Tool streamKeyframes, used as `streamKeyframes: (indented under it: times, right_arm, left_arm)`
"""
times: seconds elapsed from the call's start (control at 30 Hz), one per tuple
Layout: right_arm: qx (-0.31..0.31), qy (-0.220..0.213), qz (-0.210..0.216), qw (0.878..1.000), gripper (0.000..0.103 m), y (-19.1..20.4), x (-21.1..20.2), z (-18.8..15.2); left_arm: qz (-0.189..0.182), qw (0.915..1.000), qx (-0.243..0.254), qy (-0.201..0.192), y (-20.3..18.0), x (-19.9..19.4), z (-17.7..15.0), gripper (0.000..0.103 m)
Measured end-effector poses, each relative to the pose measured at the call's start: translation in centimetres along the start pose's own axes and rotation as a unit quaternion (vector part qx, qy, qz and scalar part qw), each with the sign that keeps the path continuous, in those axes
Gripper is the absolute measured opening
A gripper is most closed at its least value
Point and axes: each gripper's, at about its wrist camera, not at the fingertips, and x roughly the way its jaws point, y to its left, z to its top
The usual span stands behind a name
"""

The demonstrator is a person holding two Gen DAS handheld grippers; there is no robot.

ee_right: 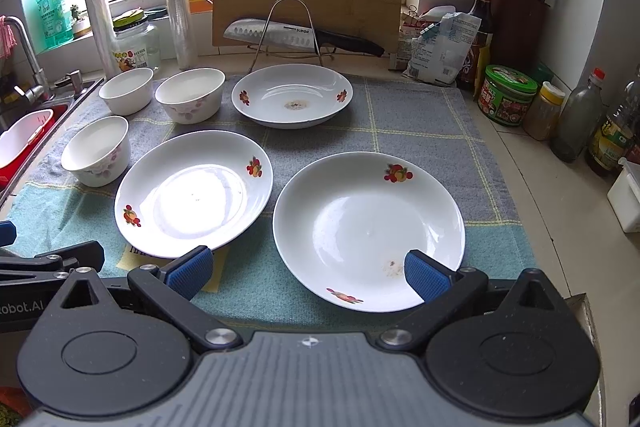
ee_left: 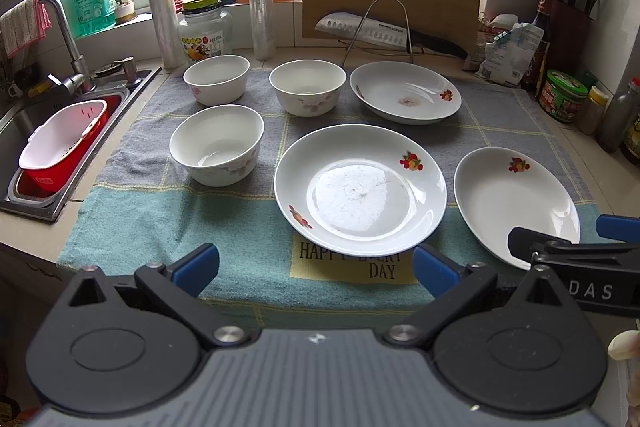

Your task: Organize plates and bowls

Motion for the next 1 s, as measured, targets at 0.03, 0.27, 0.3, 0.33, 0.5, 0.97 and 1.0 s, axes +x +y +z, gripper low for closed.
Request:
streamKeyframes:
  times: [0.03,0.27,0.3,0.33,0.5,0.97,1.0]
  right_arm:
    - [0.000,0.000,0.000,1.000,0.103,0.00,-0.01,0.02]
    - [0.000,-0.001,-0.001,1.000,0.103,0.00,-0.03,0.07]
    - [-0.001,-0.001,-0.001,1.000,0.103,0.01,-0.04,0.06]
    - [-0.001,-0.001,-0.001,1.000,0.103,0.00,-0.05,0.05]
    - [0.000,-0.002,-0.001,1.000,0.103,-0.11,-0.08,0.17]
    - [-0.002,-0.005,0.000,1.000,0.103,-0.37,-0.15,0.10]
    - [-0.002,-0.005,0.000,1.000,0.103,-0.34,-0.17,0.08]
  left_arm:
    - [-0.001,1.0000,0.000,0.000,0.01,0.01,-0.01,0.102]
    - [-0.001,1.0000,0.000,-0.001,-0.08,-0.08,-0.02,0.102]
    - [-0.001,1.0000,0.000,0.000,-0.19,-0.10,0.03,0.102]
    - [-0.001,1.0000,0.000,0.000,-0.22,-0.11,0.04,0.102]
    - [-0.002,1.0000,0.001,-0.001,-0.42,-0.18,0.07,0.102]
    - [-0.002,1.0000,0.000,-0.001,-0.64,-0.25,0.14,0.102]
    - [-0.002,1.0000,-0.001,-0.001,-0.58,-0.26,0.14,0.102]
